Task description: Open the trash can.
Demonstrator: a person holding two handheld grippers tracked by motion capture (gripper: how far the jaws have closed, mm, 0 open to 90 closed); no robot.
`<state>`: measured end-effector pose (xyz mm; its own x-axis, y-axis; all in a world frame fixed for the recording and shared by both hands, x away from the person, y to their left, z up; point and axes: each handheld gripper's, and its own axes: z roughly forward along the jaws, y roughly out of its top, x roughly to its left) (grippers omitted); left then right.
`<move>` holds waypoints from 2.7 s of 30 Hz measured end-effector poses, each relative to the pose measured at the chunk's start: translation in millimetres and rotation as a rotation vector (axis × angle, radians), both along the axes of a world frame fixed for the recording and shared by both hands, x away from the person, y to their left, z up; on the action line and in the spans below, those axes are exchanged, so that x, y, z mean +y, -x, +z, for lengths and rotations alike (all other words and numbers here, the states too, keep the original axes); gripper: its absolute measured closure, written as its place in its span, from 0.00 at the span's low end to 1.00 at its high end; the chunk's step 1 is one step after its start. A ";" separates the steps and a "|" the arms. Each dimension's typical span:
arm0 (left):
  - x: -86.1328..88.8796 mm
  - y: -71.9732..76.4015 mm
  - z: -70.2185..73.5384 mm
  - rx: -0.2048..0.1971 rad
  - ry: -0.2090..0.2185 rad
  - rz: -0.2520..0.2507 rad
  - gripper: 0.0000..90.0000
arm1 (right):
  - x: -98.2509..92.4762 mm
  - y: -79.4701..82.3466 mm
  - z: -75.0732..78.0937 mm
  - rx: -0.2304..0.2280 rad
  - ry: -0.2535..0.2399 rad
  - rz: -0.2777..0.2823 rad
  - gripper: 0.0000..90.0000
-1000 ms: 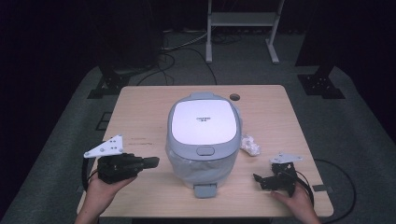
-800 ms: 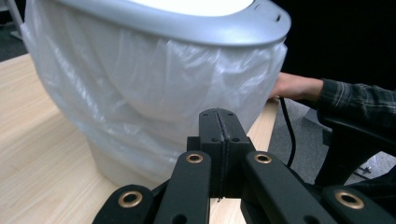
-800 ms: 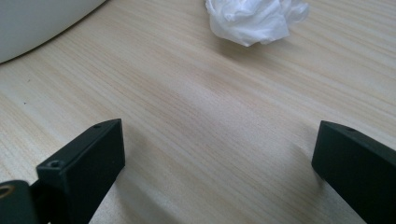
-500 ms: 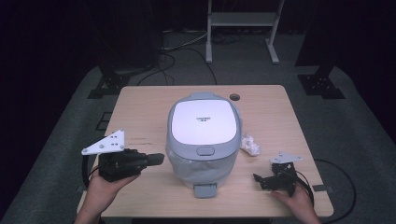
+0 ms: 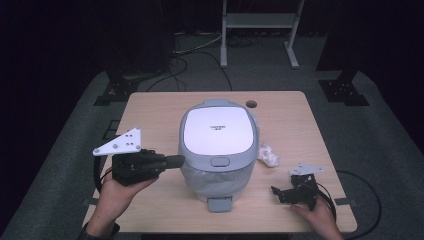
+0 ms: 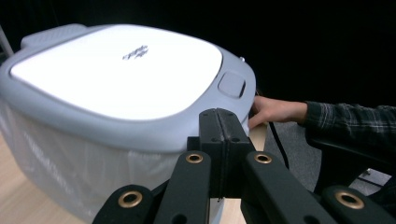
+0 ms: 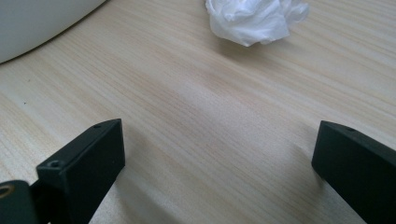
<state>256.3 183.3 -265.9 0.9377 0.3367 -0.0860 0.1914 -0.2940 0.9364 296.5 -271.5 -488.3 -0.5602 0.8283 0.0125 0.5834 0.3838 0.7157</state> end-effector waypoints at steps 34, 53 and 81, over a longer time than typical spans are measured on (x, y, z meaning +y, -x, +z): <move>-60.8 -13.7 1.0 0.000 -0.020 -0.073 1.00 | 0.0 0.0 0.0 0.000 0.000 0.000 0.02; -71.1 -16.5 -0.9 0.020 -0.051 -0.082 1.00 | 0.0 0.0 -0.1 0.000 0.000 0.000 0.02; -16.3 -10.8 16.3 -0.013 -0.004 0.020 0.89 | -0.4 0.4 0.0 0.000 0.001 0.001 0.02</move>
<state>267.1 167.0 -249.6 0.9316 0.3561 -0.0728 0.1854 -0.2935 0.9378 296.1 -271.9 -488.3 -0.5609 0.8278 0.0116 0.5834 0.3852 0.7150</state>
